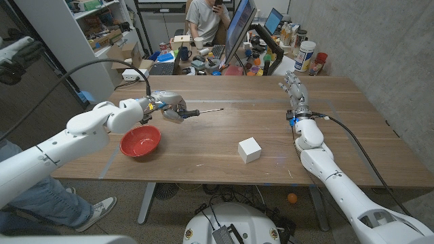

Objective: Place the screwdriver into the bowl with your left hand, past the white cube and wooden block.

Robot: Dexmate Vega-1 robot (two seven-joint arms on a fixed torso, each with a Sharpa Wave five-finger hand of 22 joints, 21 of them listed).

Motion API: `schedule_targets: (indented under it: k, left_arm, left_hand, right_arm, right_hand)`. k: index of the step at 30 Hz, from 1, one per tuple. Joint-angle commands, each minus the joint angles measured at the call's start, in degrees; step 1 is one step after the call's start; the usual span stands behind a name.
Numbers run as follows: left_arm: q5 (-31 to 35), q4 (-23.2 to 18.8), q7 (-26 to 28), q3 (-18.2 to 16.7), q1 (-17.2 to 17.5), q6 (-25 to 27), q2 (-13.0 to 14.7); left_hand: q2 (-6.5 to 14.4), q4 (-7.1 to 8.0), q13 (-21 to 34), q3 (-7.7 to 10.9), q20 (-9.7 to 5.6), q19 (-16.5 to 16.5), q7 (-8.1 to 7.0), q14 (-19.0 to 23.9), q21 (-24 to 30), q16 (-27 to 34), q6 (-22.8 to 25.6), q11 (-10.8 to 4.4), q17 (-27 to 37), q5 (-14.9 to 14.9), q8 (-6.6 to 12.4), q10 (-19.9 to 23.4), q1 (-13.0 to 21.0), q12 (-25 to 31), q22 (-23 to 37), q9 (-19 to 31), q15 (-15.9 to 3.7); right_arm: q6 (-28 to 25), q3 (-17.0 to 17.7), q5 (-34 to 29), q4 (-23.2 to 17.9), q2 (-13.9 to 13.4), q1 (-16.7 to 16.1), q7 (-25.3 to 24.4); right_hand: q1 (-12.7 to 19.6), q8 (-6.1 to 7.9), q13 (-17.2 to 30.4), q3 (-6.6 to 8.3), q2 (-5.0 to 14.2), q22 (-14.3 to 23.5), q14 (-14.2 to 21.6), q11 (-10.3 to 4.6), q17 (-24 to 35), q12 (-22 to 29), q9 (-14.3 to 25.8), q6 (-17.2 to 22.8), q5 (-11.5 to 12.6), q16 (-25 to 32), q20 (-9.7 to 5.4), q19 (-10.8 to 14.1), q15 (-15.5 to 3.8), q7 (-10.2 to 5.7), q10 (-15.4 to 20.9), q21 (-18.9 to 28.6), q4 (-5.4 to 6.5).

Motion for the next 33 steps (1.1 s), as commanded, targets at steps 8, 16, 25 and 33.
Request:
schedule_targets:
  k: [8, 16, 25, 33]
  left_arm:
    - [-4.1, -2.9, -0.2, -6.9, 9.9, 0.3, 9.1]
    - [-5.8, -3.9, 3.7, -11.3, 16.0, 3.1, 10.9]
    - [-9.1, -5.0, 5.8, -22.2, 27.4, 9.3, 11.8]
    - [-6.2, -6.2, 3.3, -32.0, 35.9, 11.0, 8.8]
  left_hand:
    - [5.0, 0.19, 0.3, 0.11, -0.01, -0.5, -4.92, 2.7, 0.4, -0.3, 12.2, -9.56, 0.2, 0.8, 2.61, 9.9, 4.4, 0.3, 0.1, 0.2, -4.82]
    - [5.0, 0.18, 0.5, 0.09, 0.11, -0.7, -4.79, 2.7, 0.4, -0.4, 12.3, -9.57, 0.2, 0.9, 2.66, 9.8, 4.5, 0.1, 0.1, 0.2, -4.82]
    - [5.0, 0.25, 0.6, 0.03, 0.15, -0.8, -4.75, 2.7, 0.5, -0.5, 12.3, -9.49, 0.2, 0.9, 2.64, 9.9, 4.4, 0.0, 0.2, 0.2, -4.72]
    - [5.0, 0.25, 0.6, -0.03, 0.15, -0.8, -4.77, 2.8, 0.7, -0.5, 12.4, -9.51, 0.3, 0.9, 2.71, 9.9, 4.4, -0.1, 0.2, 0.2, -4.63]
  right_arm:
    - [0.2, -1.4, -1.6, -0.9, 0.8, 0.4, -2.1]
    - [0.3, -1.8, -1.9, -1.3, 1.0, 0.0, -2.8]
    - [-0.7, -2.0, -2.2, -2.7, 0.8, -0.8, -3.7]
    - [-0.4, -2.2, -2.1, -2.0, 1.0, -0.4, -3.5]
  right_hand:
    - [-0.2, -0.11, -0.1, 0.12, 0.18, 0.2, 0.3, -0.08, 0.1, 0.2, 0.0, 0.6, 0.3, 0.5, 0.01, 0.4, 0.02, -0.09, 0.6, -0.2, -0.25]
    - [-0.2, -0.11, -0.1, 0.13, 0.21, 0.2, 0.4, -0.08, 0.1, 0.2, 0.0, 0.7, 0.3, 0.6, 0.03, 0.4, -0.02, -0.11, 0.6, -0.2, -0.28]
    - [-0.3, -0.10, -0.1, 0.11, 0.22, 0.2, 0.4, -0.12, 0.0, 0.2, 0.0, 0.7, 0.3, 0.6, 0.04, 0.4, -0.02, -0.09, 0.6, -0.2, -0.28]
    - [-0.3, -0.12, -0.1, 0.08, 0.21, 0.2, 0.3, -0.15, 0.0, 0.2, 0.0, 0.7, 0.3, 0.6, 0.00, 0.4, 0.02, -0.06, 0.6, -0.2, -0.27]
